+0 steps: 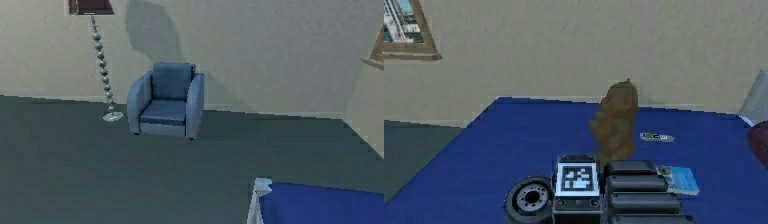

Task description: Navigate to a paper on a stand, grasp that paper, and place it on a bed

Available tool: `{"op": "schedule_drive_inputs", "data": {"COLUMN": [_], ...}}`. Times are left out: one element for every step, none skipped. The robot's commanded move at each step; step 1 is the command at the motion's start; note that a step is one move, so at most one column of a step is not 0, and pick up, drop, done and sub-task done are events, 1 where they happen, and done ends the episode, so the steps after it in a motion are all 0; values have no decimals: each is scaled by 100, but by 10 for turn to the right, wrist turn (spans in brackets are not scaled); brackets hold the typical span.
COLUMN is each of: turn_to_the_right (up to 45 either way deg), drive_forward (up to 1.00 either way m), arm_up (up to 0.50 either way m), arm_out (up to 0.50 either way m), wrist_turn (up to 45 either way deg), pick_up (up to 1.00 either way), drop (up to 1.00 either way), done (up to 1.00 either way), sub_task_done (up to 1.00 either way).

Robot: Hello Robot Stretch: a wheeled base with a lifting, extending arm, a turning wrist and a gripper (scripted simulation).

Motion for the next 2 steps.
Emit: {"op": "schedule_drive_inputs", "data": {"turn_to_the_right": [450,120], "drive_forward": [0,0], "arm_up": [0,0], "arm_out": [0,0], "wrist_turn": [0,0], "pick_up": [0,0], "drop": [0,0], "done": [0,0], "sub_task_done": [0,0]}}
